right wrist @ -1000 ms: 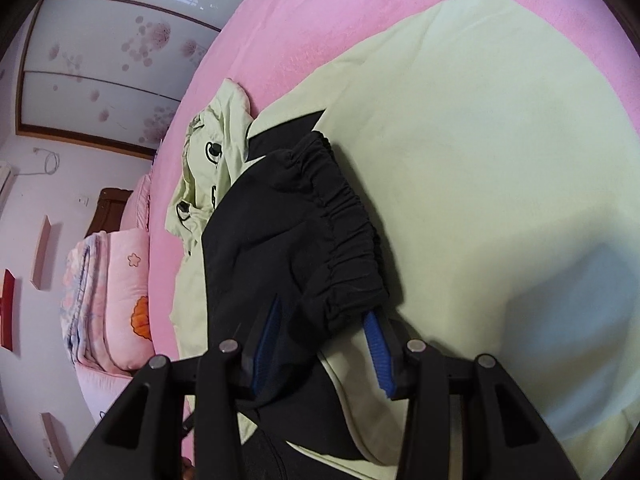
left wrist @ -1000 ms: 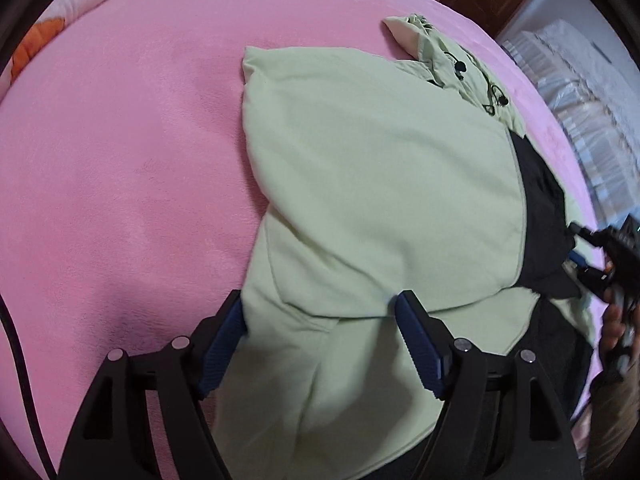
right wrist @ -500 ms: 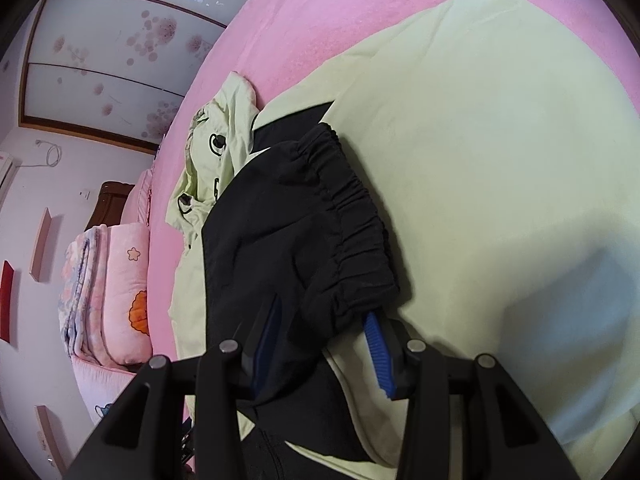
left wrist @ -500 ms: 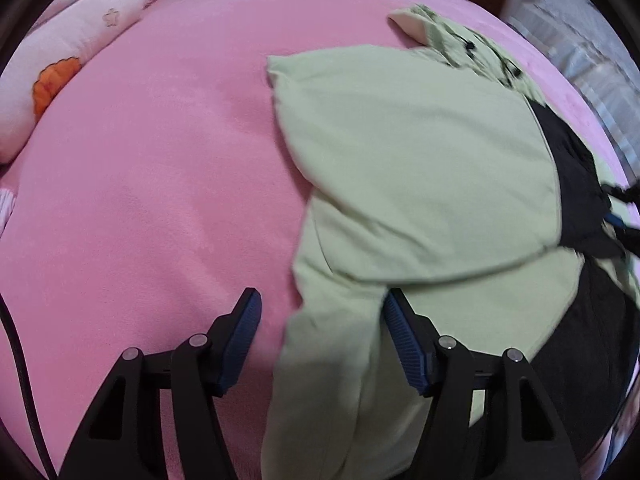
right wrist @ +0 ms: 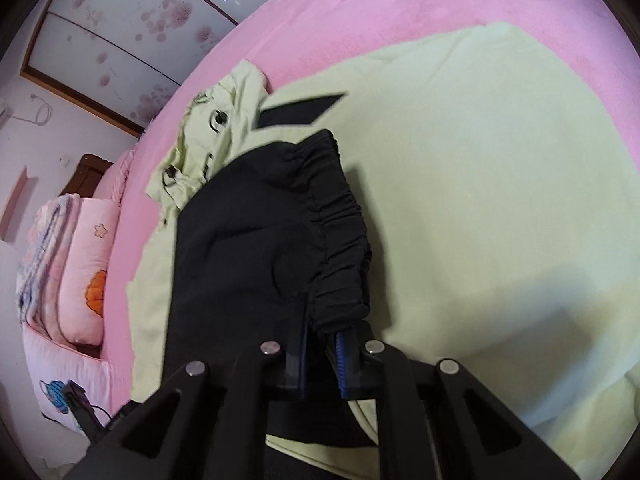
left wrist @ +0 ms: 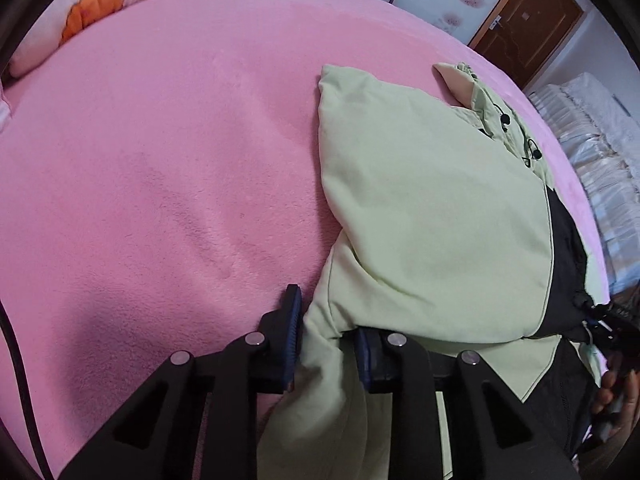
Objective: Fold large clothes
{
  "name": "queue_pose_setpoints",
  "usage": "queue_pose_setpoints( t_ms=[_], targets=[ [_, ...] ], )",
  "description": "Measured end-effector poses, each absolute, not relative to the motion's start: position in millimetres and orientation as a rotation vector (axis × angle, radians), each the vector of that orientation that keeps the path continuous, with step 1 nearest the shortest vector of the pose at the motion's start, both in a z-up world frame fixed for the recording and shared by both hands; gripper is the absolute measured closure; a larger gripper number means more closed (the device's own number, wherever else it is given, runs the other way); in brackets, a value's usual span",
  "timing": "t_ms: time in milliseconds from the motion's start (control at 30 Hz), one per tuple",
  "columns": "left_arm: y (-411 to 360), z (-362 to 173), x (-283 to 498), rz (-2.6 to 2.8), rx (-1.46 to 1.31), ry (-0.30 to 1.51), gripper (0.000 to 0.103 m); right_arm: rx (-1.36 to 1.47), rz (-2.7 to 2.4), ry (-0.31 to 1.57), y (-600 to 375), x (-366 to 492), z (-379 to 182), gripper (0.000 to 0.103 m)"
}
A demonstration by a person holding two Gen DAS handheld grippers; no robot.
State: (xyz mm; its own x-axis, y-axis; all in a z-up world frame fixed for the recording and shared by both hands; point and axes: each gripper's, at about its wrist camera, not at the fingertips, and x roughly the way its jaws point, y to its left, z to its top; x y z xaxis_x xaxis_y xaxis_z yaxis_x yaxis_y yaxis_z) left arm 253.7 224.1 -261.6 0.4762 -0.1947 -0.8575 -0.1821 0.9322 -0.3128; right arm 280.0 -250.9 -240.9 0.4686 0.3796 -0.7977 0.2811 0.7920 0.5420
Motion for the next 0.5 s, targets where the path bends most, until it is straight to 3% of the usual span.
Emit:
queue_pose_setpoints(
  t_ms=[167,300,400,500],
  targets=[
    [231.7,-274.9,252.0,-0.053,-0.424,1.073,0.079,0.617,0.063,1.093,-246.8,276.6,-241.4,0.094],
    [224.7,-261.5,244.3,-0.047,-0.337,1.103,0.074,0.453,0.071,1.140,-235.2,272.9,-219.5,0.083],
    [217.2,-246.2,238.4,-0.035,-0.276,1.128,0.063,0.346,0.048,1.124,-231.5,261.6,-197.0,0.071],
    [213.9,-221.9,226.4,0.002,-0.233,1.102,0.054,0.264,0.027,1.082,-226.9,248.1,-177.8,0.070]
  ],
)
